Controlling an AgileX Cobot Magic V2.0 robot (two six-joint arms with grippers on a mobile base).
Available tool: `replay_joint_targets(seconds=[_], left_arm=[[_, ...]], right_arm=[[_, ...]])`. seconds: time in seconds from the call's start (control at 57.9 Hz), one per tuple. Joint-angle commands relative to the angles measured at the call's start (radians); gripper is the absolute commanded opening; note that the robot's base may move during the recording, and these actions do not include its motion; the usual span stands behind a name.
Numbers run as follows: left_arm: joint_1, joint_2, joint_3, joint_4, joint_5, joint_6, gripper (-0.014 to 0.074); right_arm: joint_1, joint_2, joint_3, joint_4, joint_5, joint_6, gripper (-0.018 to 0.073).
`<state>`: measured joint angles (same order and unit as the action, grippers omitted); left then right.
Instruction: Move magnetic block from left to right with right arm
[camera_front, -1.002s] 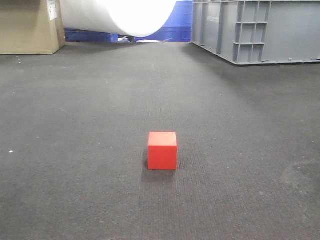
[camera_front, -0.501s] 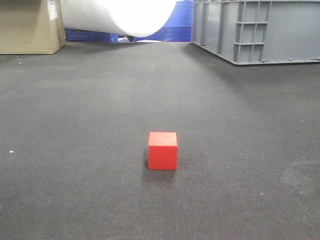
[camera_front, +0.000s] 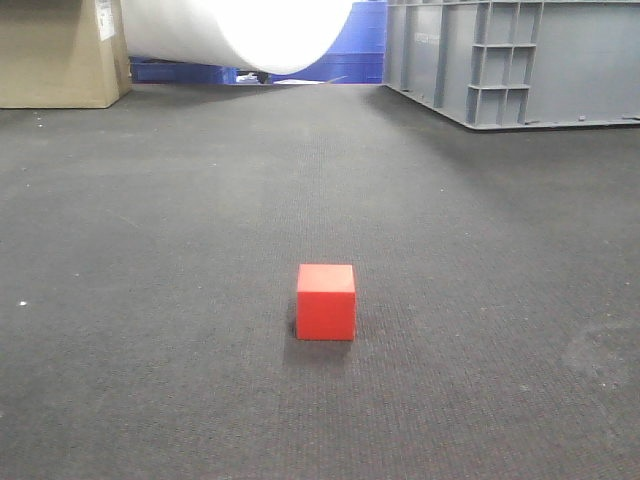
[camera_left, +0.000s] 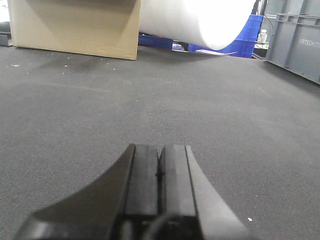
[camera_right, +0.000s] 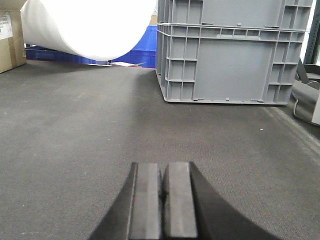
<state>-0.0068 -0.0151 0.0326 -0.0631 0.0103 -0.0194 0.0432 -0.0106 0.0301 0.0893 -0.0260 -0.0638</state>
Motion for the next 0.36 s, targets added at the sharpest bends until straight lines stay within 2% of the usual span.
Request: replay_joint_targets(seconds=[0.0, 0.345], left_arm=[[-0.007, -0.008, 0.008, -0.007, -0.090, -0.004, -0.0117], [-0.007, -0.008, 0.008, -0.007, -0.090, -0.004, -0.0117]], right_arm=[[-0.008, -0.021, 0.000, -0.002, -0.091, 0.001, 0.0060], [-0.008, -0.021, 0.000, -0.002, -0.091, 0.001, 0.0060]])
